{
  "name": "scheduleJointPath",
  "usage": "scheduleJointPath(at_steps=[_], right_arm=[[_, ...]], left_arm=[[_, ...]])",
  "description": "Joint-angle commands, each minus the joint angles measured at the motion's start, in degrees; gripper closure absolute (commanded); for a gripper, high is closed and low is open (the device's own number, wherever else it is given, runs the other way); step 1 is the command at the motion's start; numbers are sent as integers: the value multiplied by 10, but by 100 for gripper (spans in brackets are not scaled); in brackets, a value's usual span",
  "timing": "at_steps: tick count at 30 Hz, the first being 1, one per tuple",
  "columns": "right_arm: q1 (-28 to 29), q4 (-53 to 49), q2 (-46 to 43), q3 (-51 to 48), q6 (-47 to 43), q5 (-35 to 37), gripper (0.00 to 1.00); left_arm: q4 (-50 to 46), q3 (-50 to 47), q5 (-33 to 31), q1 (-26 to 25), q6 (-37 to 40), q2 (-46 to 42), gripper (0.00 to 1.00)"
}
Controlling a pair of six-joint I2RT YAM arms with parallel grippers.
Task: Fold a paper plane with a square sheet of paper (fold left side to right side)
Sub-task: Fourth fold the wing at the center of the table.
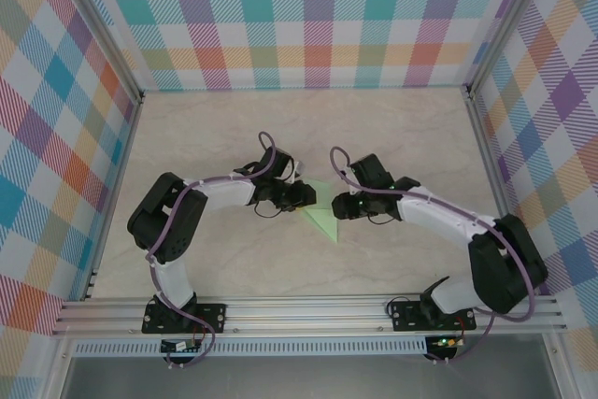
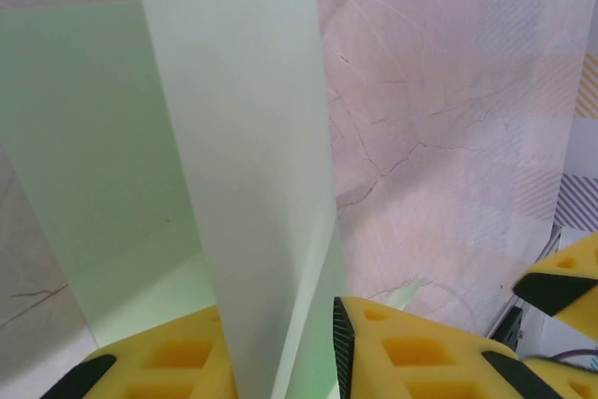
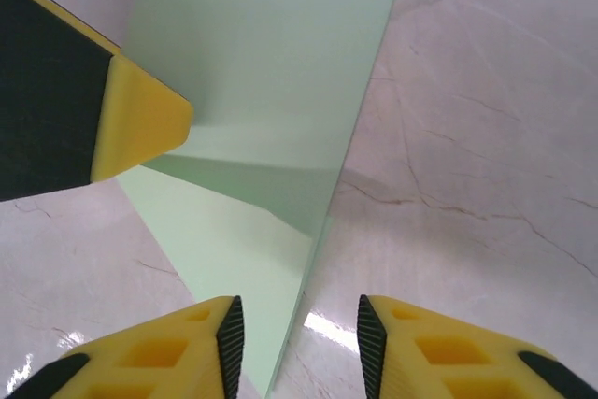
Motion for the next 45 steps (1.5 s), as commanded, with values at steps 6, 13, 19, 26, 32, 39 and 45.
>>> scheduleJointPath(at_steps=[6, 13, 19, 26, 32, 39, 45], right_arm=[[129, 48, -76, -67, 35, 121, 55], [209, 78, 16, -30, 33, 225, 54], [219, 84, 62, -11, 31, 273, 54], [221, 91, 79, -16, 30, 280, 55], [230, 108, 99, -17, 20, 280, 54], [229, 100, 119, -14, 36, 307, 57], [229, 88, 122, -14, 38, 318, 69]], left_arm=[[-6, 12, 2, -7, -13, -10, 71], [-25, 24, -6, -7, -25, -11, 70], [-32, 35, -7, -7, -40, -7, 70], [-44, 52, -5, -7, -42, 5, 70], [-47, 62, -6, -7, -48, 12, 70], [-58, 71, -9, -7, -46, 15, 70], [-64, 71, -12, -5, -42, 10, 69]])
